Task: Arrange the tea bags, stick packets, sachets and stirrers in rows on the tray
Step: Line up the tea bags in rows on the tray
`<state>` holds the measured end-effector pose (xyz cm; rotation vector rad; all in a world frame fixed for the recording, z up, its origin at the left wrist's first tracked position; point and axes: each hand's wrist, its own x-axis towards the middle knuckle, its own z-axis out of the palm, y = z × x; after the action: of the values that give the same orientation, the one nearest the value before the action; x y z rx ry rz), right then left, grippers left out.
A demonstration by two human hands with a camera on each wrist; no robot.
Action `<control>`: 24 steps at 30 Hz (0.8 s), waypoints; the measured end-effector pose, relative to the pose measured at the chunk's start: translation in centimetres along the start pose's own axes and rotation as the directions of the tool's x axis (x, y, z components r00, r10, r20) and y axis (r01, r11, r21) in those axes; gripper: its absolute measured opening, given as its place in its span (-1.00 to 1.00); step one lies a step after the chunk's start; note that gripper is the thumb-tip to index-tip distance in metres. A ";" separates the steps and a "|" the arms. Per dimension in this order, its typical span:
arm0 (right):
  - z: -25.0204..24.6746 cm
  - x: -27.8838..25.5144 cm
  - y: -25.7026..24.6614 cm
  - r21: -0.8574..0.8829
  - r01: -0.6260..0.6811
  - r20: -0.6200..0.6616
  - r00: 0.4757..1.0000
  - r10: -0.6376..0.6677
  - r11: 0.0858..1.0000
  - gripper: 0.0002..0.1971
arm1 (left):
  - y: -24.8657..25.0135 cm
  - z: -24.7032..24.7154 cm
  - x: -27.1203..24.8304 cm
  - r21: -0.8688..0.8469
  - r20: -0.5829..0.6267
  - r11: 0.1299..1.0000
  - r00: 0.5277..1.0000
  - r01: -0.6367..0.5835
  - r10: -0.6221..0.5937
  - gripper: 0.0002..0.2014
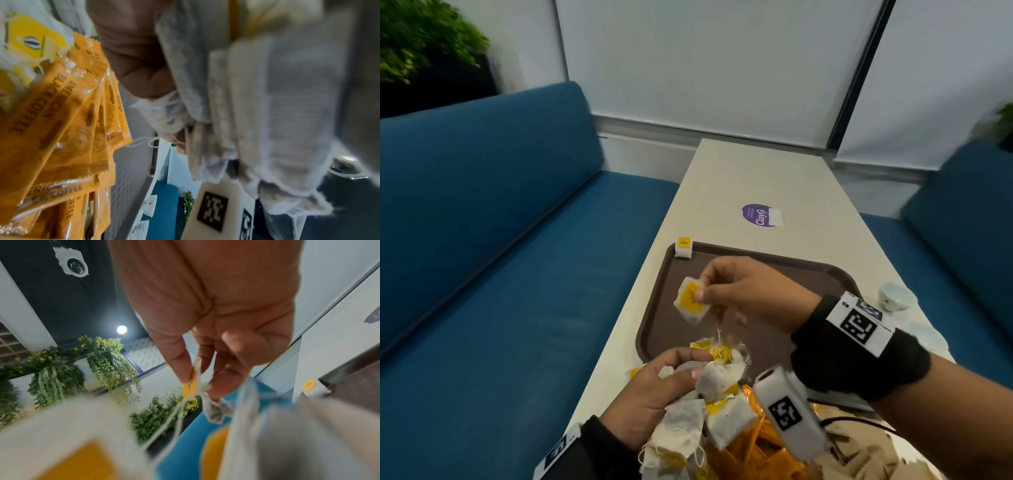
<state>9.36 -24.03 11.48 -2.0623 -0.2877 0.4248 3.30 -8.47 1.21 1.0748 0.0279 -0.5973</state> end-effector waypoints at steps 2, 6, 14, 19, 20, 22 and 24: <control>-1.0 0.9 0.0 0.080 0.031 -0.028 0.999 -0.029 0.996 -0.88 | 0.3 -0.3 -0.1 -0.002 -0.023 1.000 1.000 0.011 -0.011 -0.69; -3.2 4.4 1.2 0.051 0.042 -0.149 0.988 -0.034 0.998 -0.83 | 1.1 -1.1 -0.1 0.023 -0.073 0.999 0.996 0.046 -0.044 -0.74; -4.0 15.5 7.5 -0.261 -0.161 -0.337 0.939 0.067 0.952 -0.93 | 1.8 -3.2 0.9 0.015 -0.151 0.997 0.985 0.082 -0.078 -0.76; -2.9 20.6 9.0 -0.360 -0.263 -0.346 0.929 0.134 0.895 -0.81 | 2.0 -4.3 1.5 0.017 -0.176 0.994 0.979 0.105 -0.101 -0.67; -2.8 21.2 9.0 -0.383 -0.270 -0.340 0.930 0.137 0.883 -0.78 | 2.0 -4.4 1.6 0.024 -0.181 0.994 0.978 0.108 -0.102 -0.63; -2.3 22.3 8.8 -0.398 -0.284 -0.334 0.930 0.150 0.872 -0.75 | 1.9 -4.7 1.6 0.005 -0.189 0.994 0.976 0.108 -0.105 -0.74; -2.0 23.3 8.7 -0.404 -0.296 -0.331 0.929 0.163 0.865 -0.72 | 2.0 -4.9 1.8 -0.015 -0.202 0.994 0.973 0.109 -0.109 -0.91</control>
<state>31.68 -21.30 0.68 -2.5948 0.0522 0.2041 7.01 -4.49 -0.13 1.1322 0.2668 -0.5841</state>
